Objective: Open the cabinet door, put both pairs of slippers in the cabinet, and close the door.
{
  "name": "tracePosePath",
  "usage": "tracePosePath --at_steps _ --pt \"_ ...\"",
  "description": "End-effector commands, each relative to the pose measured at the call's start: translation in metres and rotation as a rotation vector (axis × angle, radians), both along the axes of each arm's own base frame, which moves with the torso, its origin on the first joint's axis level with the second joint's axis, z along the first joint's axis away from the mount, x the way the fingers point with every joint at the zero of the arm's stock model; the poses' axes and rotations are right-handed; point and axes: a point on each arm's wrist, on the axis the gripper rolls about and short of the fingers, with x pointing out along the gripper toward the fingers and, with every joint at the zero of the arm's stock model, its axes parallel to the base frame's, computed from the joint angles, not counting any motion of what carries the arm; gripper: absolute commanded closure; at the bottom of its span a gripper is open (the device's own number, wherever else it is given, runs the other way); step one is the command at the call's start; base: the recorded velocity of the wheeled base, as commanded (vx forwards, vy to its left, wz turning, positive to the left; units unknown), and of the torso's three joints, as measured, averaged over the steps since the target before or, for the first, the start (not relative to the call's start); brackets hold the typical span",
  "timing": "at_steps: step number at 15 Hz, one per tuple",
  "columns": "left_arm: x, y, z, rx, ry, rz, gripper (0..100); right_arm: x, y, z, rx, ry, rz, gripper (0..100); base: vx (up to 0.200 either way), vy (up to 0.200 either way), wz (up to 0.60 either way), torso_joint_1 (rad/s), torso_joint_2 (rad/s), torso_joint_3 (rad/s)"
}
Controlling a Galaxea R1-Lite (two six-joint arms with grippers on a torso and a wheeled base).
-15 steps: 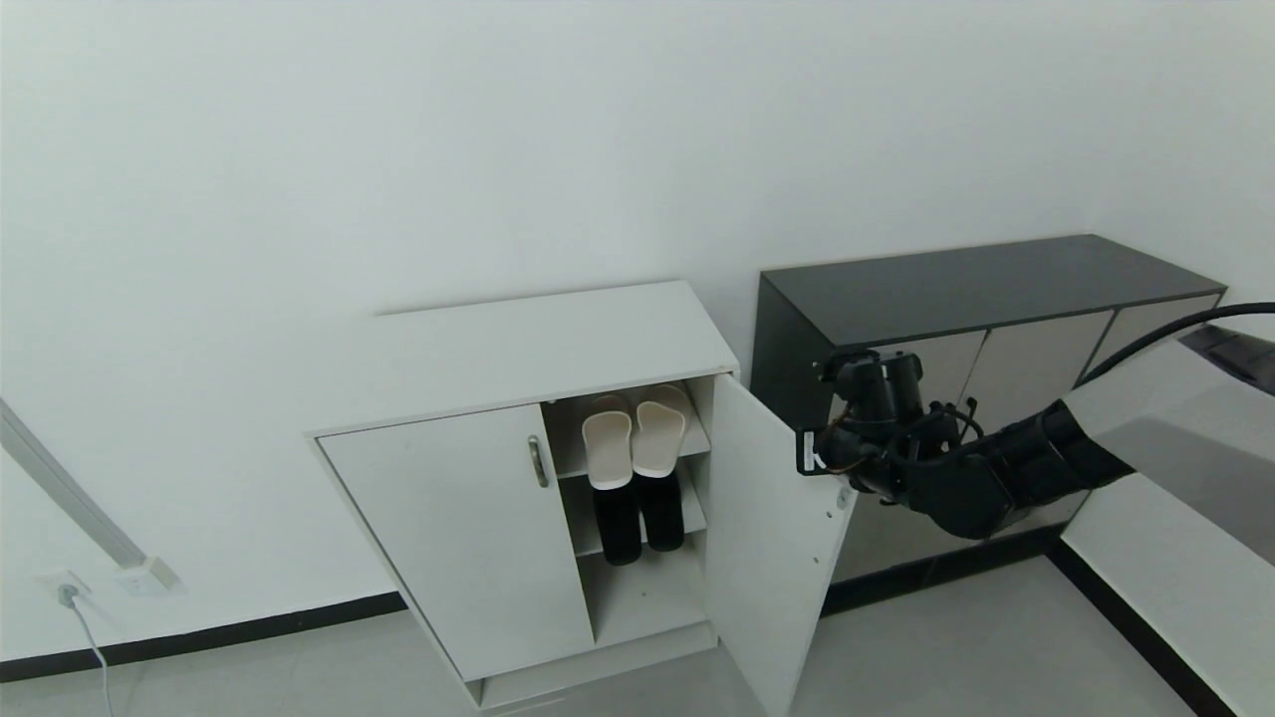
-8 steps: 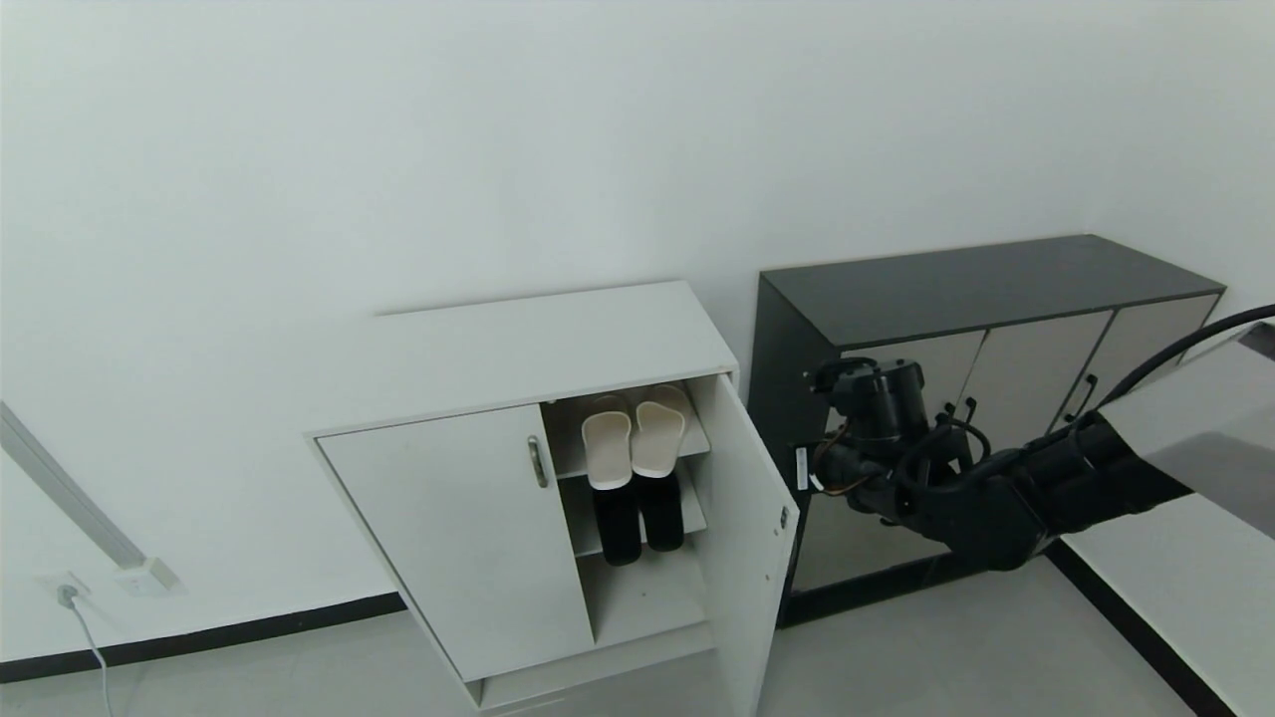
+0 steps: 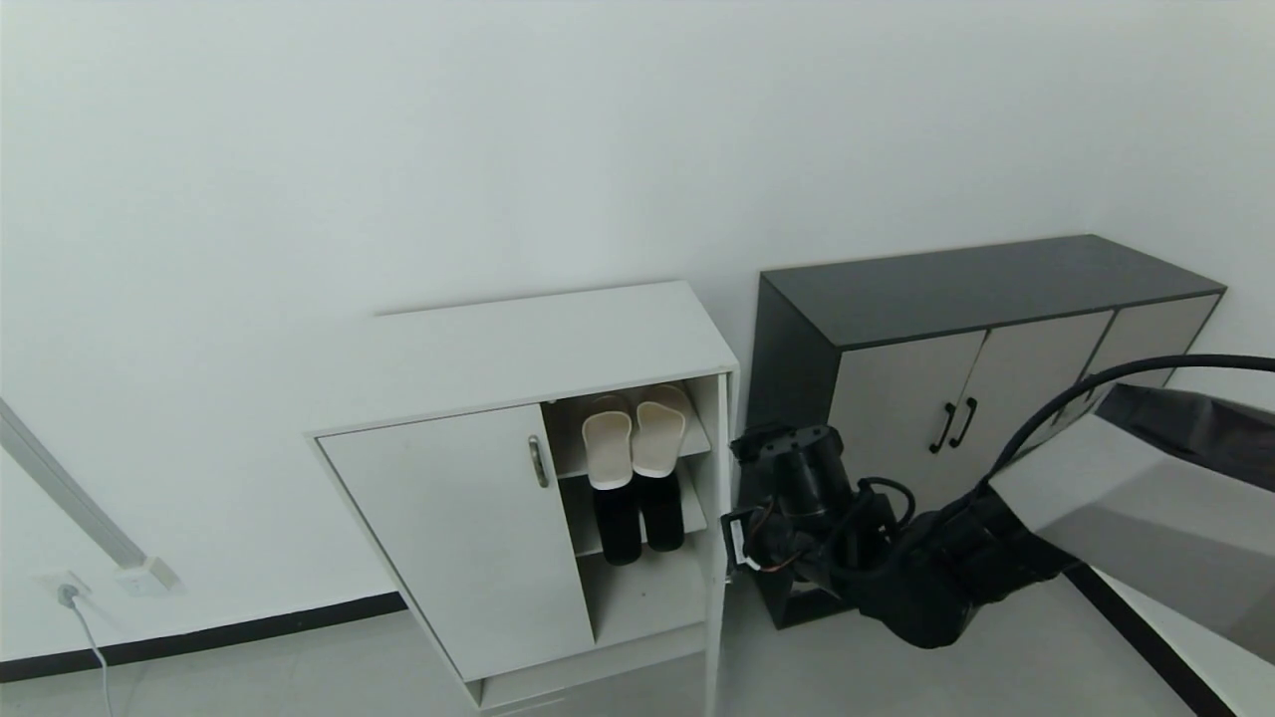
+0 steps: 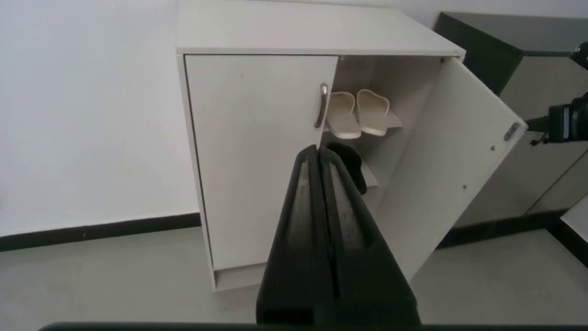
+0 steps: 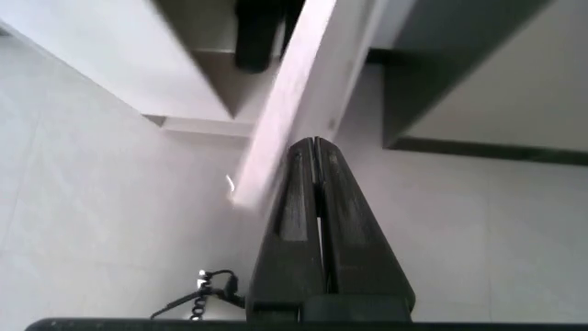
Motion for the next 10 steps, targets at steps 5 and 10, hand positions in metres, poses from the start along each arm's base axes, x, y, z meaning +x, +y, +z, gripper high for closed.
tracePosePath --at_steps 5,10 --pt "0.000 0.000 0.000 0.000 -0.001 0.000 100 -0.007 0.005 0.008 0.049 -0.081 0.029 100 0.000 0.000 0.00 0.000 0.00 0.000" --pt "0.000 0.000 0.000 0.000 0.001 0.000 100 -0.009 -0.004 0.019 0.053 -0.102 0.025 100 0.000 0.000 0.00 0.000 0.00 0.000"
